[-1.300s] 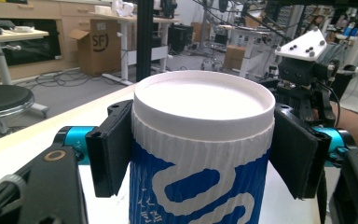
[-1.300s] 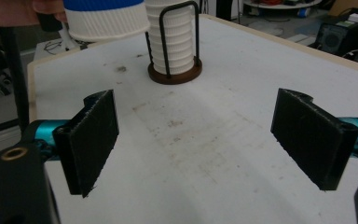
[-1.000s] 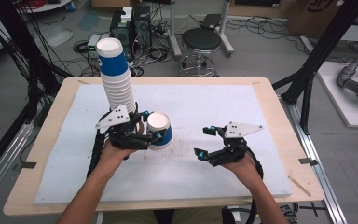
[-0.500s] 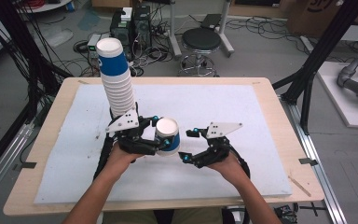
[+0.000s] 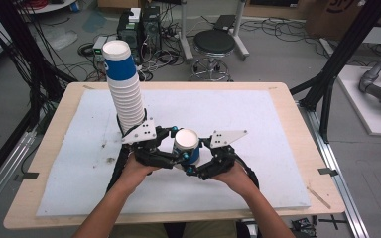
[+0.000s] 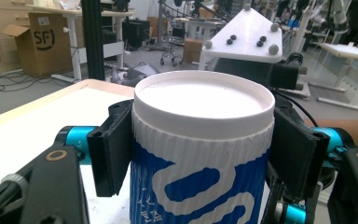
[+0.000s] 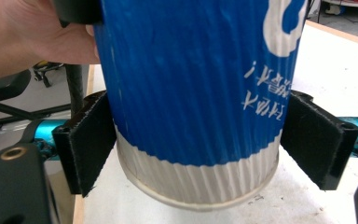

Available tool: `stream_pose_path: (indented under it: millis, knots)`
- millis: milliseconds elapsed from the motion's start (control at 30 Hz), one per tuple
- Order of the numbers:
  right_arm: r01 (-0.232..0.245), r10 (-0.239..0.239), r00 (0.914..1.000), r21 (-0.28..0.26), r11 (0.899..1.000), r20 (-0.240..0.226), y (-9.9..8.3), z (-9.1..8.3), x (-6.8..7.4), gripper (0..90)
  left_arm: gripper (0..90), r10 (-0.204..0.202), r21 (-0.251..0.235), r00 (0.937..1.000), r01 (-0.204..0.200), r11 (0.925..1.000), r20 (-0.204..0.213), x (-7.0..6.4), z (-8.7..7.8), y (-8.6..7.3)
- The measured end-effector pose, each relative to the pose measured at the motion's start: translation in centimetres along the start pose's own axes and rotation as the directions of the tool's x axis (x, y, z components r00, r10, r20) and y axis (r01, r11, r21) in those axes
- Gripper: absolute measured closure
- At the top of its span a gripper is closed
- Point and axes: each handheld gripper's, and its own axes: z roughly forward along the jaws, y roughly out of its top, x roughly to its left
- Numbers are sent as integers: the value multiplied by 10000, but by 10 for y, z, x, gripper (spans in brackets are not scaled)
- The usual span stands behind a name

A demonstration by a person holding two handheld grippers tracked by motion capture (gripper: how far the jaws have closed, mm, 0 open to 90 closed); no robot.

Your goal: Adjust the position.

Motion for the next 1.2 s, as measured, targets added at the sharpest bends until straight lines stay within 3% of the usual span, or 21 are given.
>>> stream_pose_path:
  millis: [300,533,600,833,967,1000,1100,1200]
  knots:
    - [433,-434,9990,16,9991,130,1,-7,0,238,292,-111,-99,9999,112,9999,101,0,-2,1]
    - [798,-808,9967,729,9941,110,5,-10,0,276,274,-293,358,9996,290,9989,56,0,-1,-1]
    - [862,-878,9961,1050,9907,104,6,-13,0,289,159,-544,413,9985,544,9977,-4,1,-3,-1]
    - [983,-1019,9946,1308,9865,211,9,-22,-4,289,159,-546,712,9983,560,9959,-211,5,-12,0]
    - [1248,-1311,9909,1569,9797,299,12,-25,-5,289,159,-371,954,9993,377,9947,-80,4,-14,3]
    - [1427,-1512,9880,1851,9723,325,13,-25,-5,289,159,-323,999,9995,326,9945,-46,4,-14,5]
    - [1576,-1681,9852,2089,9652,337,15,-25,-5,290,159,-203,1146,9998,202,9932,-3,4,-15,9]
    - [1927,-2066,9781,2612,9458,265,18,-24,-5,289,159,-5,1574,10000,-2,9875,47,4,-14,13]
